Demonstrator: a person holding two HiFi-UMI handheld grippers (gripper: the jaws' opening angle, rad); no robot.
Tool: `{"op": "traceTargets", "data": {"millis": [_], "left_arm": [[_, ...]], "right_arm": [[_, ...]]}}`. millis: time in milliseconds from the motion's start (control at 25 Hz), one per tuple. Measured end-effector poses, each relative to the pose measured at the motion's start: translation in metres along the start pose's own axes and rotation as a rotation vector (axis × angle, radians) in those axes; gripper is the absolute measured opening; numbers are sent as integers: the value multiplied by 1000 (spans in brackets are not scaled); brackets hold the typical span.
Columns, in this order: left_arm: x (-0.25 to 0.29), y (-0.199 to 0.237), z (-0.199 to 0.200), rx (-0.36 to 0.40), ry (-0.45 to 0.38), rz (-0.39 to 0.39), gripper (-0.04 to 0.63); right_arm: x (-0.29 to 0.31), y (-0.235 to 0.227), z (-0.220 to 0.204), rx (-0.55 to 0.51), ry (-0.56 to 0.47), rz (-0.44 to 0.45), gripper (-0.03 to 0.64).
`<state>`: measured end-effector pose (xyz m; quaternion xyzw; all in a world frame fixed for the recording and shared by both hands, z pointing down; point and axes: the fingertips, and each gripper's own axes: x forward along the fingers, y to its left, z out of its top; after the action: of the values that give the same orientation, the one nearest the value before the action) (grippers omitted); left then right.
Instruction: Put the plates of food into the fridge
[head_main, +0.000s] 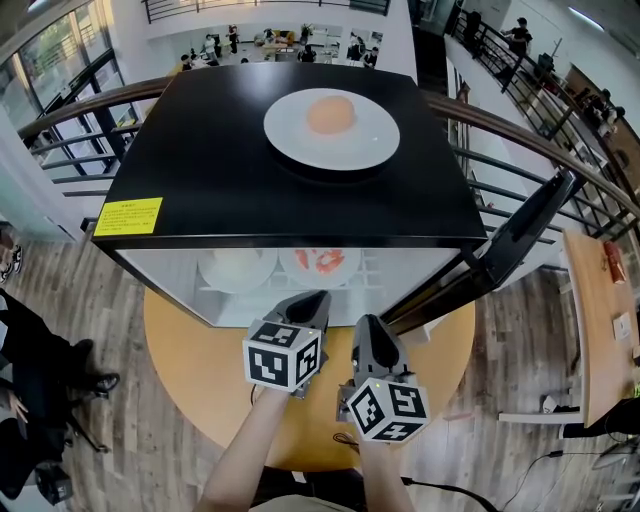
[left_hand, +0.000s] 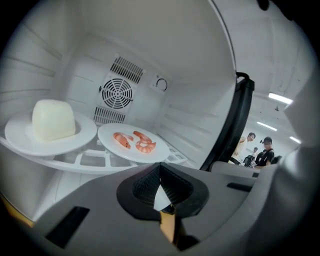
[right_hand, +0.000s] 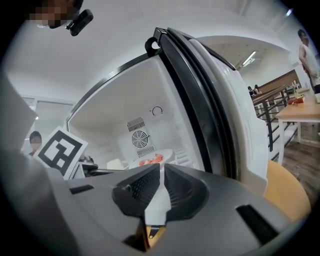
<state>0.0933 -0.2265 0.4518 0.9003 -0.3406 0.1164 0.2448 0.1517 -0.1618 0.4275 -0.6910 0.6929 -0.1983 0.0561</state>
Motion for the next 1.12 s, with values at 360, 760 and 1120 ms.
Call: {"op": "traceTargets", "data": {"millis": [360,760,1120], "left_arm": [[-82,-45,23,185,-285,69,8],[-147,-70,33,205,-393,183,8],[-166,-68,25,188,-418,198,8]], "right_arm": [[-29,30,36,-118,-141,88,31],[-67,70,45,-150,-187,206,31],[-84,87,40,-158,-194,228,29]]}}
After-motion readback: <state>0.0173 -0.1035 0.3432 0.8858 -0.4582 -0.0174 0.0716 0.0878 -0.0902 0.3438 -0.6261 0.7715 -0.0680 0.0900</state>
